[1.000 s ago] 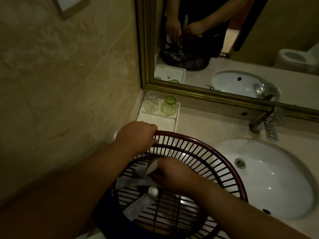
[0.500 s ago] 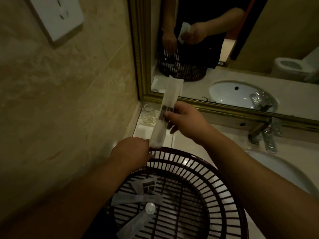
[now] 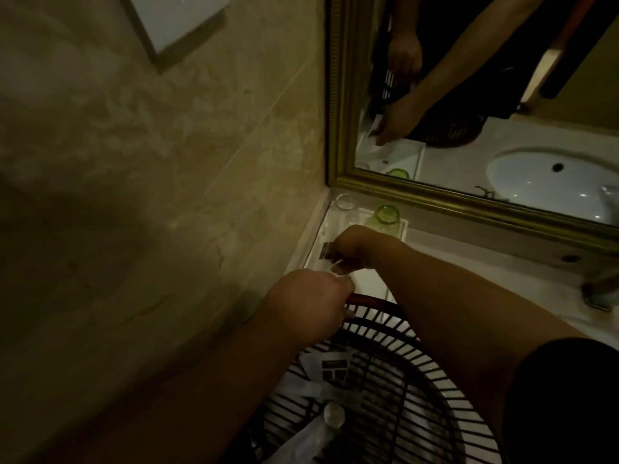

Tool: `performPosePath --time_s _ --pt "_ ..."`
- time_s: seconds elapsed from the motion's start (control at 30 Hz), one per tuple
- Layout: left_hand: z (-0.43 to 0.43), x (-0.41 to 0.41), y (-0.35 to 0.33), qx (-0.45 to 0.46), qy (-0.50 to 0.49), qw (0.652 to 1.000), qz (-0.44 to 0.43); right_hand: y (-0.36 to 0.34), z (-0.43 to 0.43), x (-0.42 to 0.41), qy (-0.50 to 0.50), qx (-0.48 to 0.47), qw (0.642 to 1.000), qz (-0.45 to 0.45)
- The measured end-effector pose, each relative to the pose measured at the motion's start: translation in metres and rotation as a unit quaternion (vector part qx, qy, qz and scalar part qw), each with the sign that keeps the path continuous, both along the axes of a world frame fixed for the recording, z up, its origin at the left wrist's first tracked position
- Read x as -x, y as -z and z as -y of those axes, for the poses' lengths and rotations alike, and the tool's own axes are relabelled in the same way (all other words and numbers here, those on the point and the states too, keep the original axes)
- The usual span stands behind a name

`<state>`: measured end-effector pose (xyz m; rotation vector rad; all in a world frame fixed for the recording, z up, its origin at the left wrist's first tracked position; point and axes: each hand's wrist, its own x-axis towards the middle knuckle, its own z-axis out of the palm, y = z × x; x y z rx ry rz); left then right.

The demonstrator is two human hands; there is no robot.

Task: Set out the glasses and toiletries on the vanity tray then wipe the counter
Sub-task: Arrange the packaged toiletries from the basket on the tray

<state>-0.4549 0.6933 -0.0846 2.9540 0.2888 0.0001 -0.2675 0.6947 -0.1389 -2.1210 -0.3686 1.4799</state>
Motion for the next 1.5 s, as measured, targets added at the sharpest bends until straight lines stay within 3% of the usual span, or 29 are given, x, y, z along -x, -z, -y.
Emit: performPosePath --time_s 0.17,0.3,0.37,0.43,0.5,0.57,0.7,0.83,0.93,1.07,1.23,1.4,1.5 --pt "-0.001 -0.001 -0.002 0.003 0.004 1.000 -0.012 0.034 0.006 -0.006 -0.070 0.082 0.993 -0.045" --pt "0.000 -0.001 -0.004 0.008 0.005 1.000 -0.021 0.040 0.005 -0.007 -0.090 0.045 0.994 -0.044" --pt "0.000 -0.001 -0.004 0.003 0.005 1.000 -0.015 0.033 0.002 -0.003 -0.103 0.021 0.994 0.007" --pt "0.000 0.000 -0.002 -0.011 0.006 1.000 -0.004 0.016 0.001 0.000 -0.153 -0.013 0.980 0.125" --pt "0.000 0.001 0.000 -0.034 0.009 0.999 0.005 -0.009 0.004 0.003 -0.172 -0.088 0.945 0.264" --pt "0.001 0.001 0.000 -0.051 0.006 0.999 0.008 -0.041 0.018 0.013 -0.156 -0.179 0.908 0.345" --pt "0.003 0.002 -0.003 -0.030 -0.007 0.999 -0.027 -0.100 0.073 0.048 -0.174 -0.291 0.867 0.365" --pt "-0.001 0.003 -0.010 0.043 -0.074 0.993 -0.085 -0.127 0.139 0.091 -0.203 -0.334 0.862 0.324" --pt "0.000 0.000 -0.006 -0.016 -0.021 0.998 -0.055 -0.109 0.169 0.127 -0.303 -0.287 0.858 0.301" --pt "-0.001 0.001 0.002 -0.047 -0.014 0.999 -0.019 -0.048 0.183 0.173 -0.508 -0.092 0.813 0.269" --pt "-0.002 0.000 0.004 -0.050 -0.009 0.999 -0.018 0.006 0.176 0.209 -0.595 -0.039 0.767 0.237" --pt "-0.002 0.000 0.007 -0.053 -0.011 0.998 -0.022 0.004 0.176 0.209 -0.528 -0.068 0.821 0.207" --pt "-0.003 0.000 0.008 -0.051 -0.012 0.998 -0.021 -0.021 0.183 0.187 -0.422 -0.110 0.883 0.175"
